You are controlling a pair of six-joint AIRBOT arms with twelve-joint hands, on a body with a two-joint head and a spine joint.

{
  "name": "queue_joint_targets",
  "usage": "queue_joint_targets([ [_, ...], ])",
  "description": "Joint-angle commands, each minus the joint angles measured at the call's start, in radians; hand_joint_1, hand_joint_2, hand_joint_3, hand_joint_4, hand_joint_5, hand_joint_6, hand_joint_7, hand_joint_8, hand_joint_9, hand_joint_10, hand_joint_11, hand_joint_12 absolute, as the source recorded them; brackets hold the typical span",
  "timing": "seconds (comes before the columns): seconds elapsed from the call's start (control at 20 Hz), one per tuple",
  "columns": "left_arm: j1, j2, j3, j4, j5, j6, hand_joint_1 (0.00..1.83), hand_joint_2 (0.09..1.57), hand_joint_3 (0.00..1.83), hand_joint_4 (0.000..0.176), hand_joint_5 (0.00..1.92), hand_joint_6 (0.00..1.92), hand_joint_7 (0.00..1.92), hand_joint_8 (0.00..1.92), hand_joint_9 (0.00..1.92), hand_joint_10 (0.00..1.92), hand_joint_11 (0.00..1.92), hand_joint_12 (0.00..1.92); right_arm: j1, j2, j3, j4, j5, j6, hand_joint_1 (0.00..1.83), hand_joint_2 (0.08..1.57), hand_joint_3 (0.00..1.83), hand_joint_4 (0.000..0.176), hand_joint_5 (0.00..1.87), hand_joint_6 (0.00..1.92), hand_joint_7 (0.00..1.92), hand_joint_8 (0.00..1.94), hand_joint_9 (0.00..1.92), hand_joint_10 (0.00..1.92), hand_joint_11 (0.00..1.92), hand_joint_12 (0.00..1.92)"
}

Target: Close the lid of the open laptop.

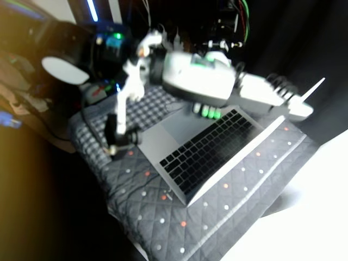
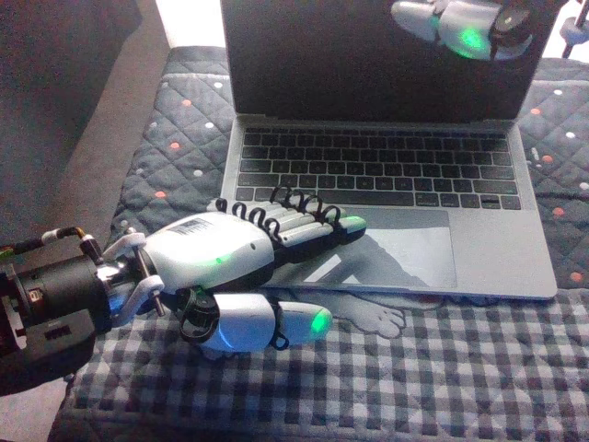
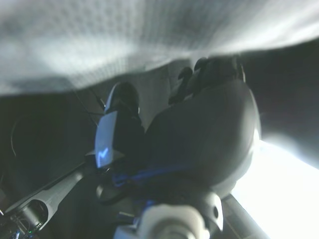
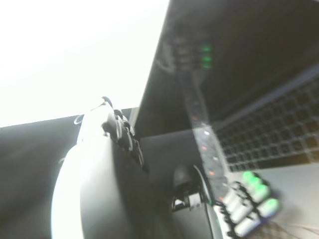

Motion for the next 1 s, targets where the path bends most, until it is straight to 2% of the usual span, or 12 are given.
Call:
queue_joint_targets([
  [0.0, 0.002, -0.027, -0.008, 0.007, -0.025, -0.039, 0.09, 1.34, 0.00, 0.034, 0.00, 0.00, 0.00, 0.00, 0.00, 0.00, 0.00, 0.00, 0.020, 0.014, 0.002, 0.038, 0.108, -0.059, 0.44, 1.45, 0.00, 0.000, 0.00, 0.00, 0.00, 0.00, 0.00, 0.00, 0.00, 0.00],
  [0.05, 0.002, -0.028, -0.008, 0.009, -0.025, -0.041, 0.11, 1.34, 0.00, 0.032, 0.00, 0.00, 0.00, 0.00, 0.00, 0.00, 0.00, 0.00, 0.030, 0.013, 0.001, 0.131, 0.103, -0.172, 0.35, 1.47, 0.00, 0.000, 0.00, 0.00, 0.00, 0.00, 0.00, 0.00, 0.00, 0.00],
  [0.15, 0.001, -0.029, -0.007, 0.012, -0.025, -0.041, 0.07, 1.34, 0.00, 0.038, 0.00, 0.00, 0.00, 0.00, 0.00, 0.00, 0.00, 0.00, 0.032, 0.012, 0.010, 0.218, 0.102, -0.267, 0.32, 1.48, 0.00, 0.000, 0.00, 0.00, 0.00, 0.00, 0.00, 0.00, 0.00, 0.00],
  [0.3, 0.001, -0.030, -0.007, 0.013, -0.026, -0.044, 0.12, 1.34, 0.00, 0.046, 0.00, 0.00, 0.00, 0.00, 0.00, 0.00, 0.00, 0.00, 0.032, -0.002, 0.052, 0.294, 0.089, -0.291, 0.48, 1.44, 0.00, 0.000, 0.00, 0.00, 0.00, 0.00, 0.00, 0.00, 0.00, 0.00],
  [0.35, 0.001, -0.030, -0.007, 0.016, -0.027, -0.047, 0.13, 1.34, 0.00, 0.057, 0.00, 0.00, 0.00, 0.00, 0.00, 0.00, 0.00, 0.00, 0.032, -0.008, 0.073, 0.323, 0.078, -0.296, 0.48, 1.44, 0.00, 0.000, 0.00, 0.00, 0.00, 0.00, 0.00, 0.00, 0.00, 0.00],
  [0.55, -0.002, -0.030, -0.007, 0.016, -0.030, -0.050, 0.10, 1.34, 0.00, 0.042, 0.00, 0.00, 0.00, 0.00, 0.00, 0.00, 0.00, 0.00, 0.032, -0.015, 0.111, 0.380, 0.052, -0.306, 0.38, 1.45, 0.00, 0.000, 0.00, 0.00, 0.00, 0.00, 0.00, 0.00, 0.00, 0.00],
  [0.6, -0.003, -0.030, -0.007, 0.016, -0.031, -0.050, 0.09, 1.34, 0.00, 0.054, 0.00, 0.00, 0.00, 0.00, 0.00, 0.00, 0.00, 0.00, 0.032, -0.019, 0.118, 0.384, 0.039, -0.306, 0.40, 1.44, 0.00, 0.000, 0.00, 0.00, 0.00, 0.00, 0.00, 0.00, 0.00, 0.00],
  [0.7, -0.003, -0.030, -0.007, 0.016, -0.035, -0.053, 0.10, 1.33, 0.00, 0.065, 0.00, 0.00, 0.00, 0.00, 0.00, 0.00, 0.00, 0.00, 0.031, -0.023, 0.125, 0.386, 0.023, -0.306, 0.25, 1.46, 0.00, 0.000, 0.04, 0.02, 0.10, 0.03, 0.06, 0.23, 0.00, 1.03],
  [0.75, -0.003, -0.030, -0.007, 0.016, -0.036, -0.055, 0.12, 1.33, 0.00, 0.060, 0.00, 0.00, 0.00, 0.00, 0.00, 0.00, 0.00, 0.00, 0.030, -0.023, 0.125, 0.386, 0.012, -0.306, 0.21, 1.44, 0.00, 0.000, 0.10, 0.04, 0.25, 0.08, 0.05, 0.64, 0.00, 1.57],
  [0.8, -0.003, -0.029, -0.007, 0.016, -0.037, -0.058, 0.09, 1.34, 0.00, 0.059, 0.00, 0.00, 0.00, 0.00, 0.00, 0.00, 0.00, 0.00, 0.028, -0.024, 0.125, 0.386, 0.003, -0.306, 0.21, 1.46, 0.00, 0.000, 0.19, 0.05, 0.45, 0.12, 0.24, 0.82, 0.07, 1.74],
  [0.9, -0.003, -0.027, -0.007, 0.016, -0.037, -0.060, 0.09, 1.34, 0.00, 0.053, 0.00, 0.00, 0.00, 0.00, 0.00, 0.00, 0.00, 0.00, 0.022, -0.023, 0.120, 0.385, -0.027, -0.309, 0.32, 1.44, 0.00, 0.000, 0.49, 0.16, 0.55, 0.14, 0.22, 0.96, 0.00, 1.87],
  [0.95, -0.003, -0.026, -0.008, 0.016, -0.035, -0.060, 0.10, 1.34, 0.00, 0.057, 0.00, 0.00, 0.00, 0.00, 0.00, 0.00, 0.00, 0.00, 0.016, -0.019, 0.112, 0.385, -0.033, -0.317, 0.34, 1.45, 0.00, 0.000, 0.59, 0.26, 0.71, 0.38, 0.47, 1.17, 0.20, 1.91],
])
